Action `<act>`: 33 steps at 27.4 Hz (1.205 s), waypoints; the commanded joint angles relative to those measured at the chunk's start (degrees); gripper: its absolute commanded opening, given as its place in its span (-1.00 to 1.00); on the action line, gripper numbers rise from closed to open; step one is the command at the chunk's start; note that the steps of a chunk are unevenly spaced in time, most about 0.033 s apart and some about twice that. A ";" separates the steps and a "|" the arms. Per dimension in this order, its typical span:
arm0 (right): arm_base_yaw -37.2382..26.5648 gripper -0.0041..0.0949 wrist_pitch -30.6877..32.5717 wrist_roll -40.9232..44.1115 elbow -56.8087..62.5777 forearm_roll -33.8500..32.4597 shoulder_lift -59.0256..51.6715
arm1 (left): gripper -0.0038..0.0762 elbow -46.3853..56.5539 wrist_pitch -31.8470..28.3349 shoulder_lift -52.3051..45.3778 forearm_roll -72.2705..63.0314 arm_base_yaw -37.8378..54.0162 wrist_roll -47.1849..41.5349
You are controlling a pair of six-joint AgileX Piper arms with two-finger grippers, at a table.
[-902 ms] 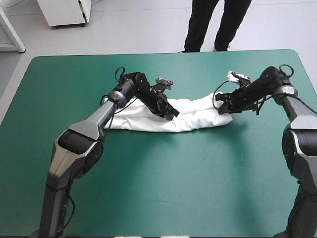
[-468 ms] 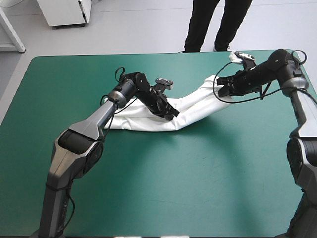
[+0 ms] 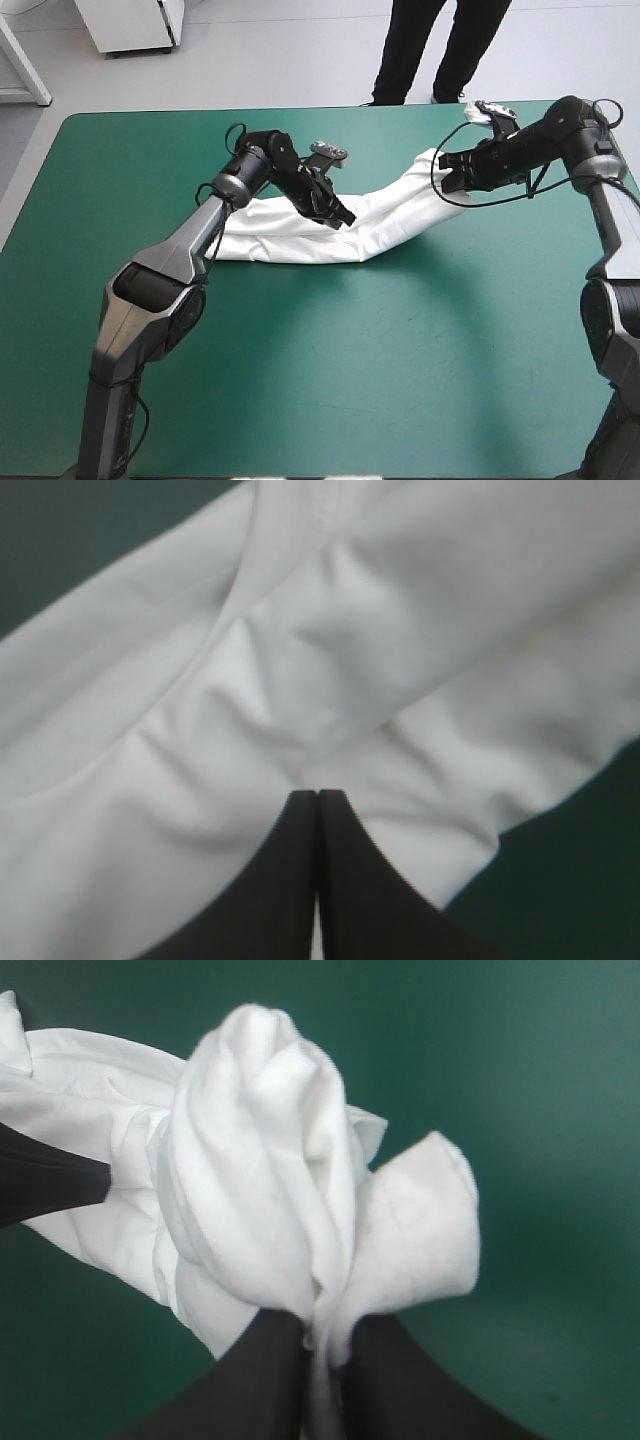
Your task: Fold the cloth
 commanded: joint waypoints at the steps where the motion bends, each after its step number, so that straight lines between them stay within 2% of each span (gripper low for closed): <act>1: -0.21 -0.95 -0.75 -0.10 -1.91 5.58 -3.94 | -0.96 -3.46 2.43 -8.69 1.32 0.83 -1.70; 7: 1.76 -0.95 -0.66 -2.87 -2.49 14.70 -3.94 | -0.96 -3.46 3.80 -16.64 8.25 2.07 -3.83; 14: 9.44 -0.95 -3.70 -2.47 -8.55 14.94 -3.94 | -0.96 -2.96 3.80 -23.97 9.51 3.69 -4.96; 23: 18.93 -0.95 -10.79 -2.05 -10.57 14.95 -2.70 | -0.96 5.71 3.90 -31.51 10.44 3.69 -5.04; 29: 24.54 -0.95 -11.85 -2.49 -14.10 18.01 4.35 | -0.96 8.39 3.90 -35.99 10.44 3.69 -5.04; 33: 28.76 -0.95 -11.85 -2.28 -21.77 19.55 11.50 | -0.96 8.39 3.90 -38.14 10.54 3.69 -5.04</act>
